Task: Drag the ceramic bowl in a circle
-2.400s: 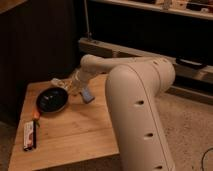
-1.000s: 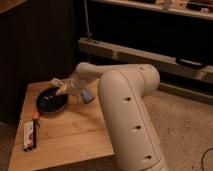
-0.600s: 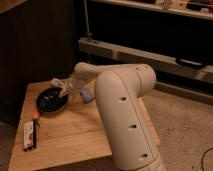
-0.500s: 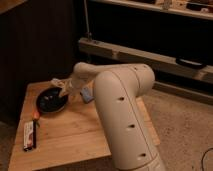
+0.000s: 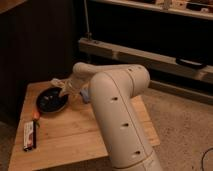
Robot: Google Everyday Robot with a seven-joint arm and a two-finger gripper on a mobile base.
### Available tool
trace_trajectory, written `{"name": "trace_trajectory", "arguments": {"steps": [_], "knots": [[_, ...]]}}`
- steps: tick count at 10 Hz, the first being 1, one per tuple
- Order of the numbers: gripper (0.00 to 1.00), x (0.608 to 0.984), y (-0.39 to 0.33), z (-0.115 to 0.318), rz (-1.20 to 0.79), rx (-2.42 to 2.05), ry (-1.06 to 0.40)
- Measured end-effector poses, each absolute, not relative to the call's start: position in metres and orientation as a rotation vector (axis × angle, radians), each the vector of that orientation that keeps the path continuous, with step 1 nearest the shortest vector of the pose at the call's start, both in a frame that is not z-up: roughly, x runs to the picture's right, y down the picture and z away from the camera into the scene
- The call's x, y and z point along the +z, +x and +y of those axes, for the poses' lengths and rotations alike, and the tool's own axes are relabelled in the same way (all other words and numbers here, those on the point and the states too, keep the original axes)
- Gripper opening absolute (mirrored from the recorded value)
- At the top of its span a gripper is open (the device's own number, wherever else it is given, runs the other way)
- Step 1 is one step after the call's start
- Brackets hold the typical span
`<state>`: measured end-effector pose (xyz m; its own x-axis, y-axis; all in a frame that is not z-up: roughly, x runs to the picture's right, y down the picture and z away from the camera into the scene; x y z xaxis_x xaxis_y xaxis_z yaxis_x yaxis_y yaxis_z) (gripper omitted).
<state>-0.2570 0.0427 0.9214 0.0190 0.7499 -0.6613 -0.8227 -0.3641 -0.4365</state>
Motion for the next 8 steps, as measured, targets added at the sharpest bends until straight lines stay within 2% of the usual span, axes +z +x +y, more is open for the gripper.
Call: {"name": "trace_trajectory", "arguments": {"steps": [6,8], "knots": [[0.56,0.9288,-0.2606,0.0448,0.135,1.631,-1.044],[0.38,0.9287,-0.2596,0.0471,0.151,1.622,-1.041]]}}
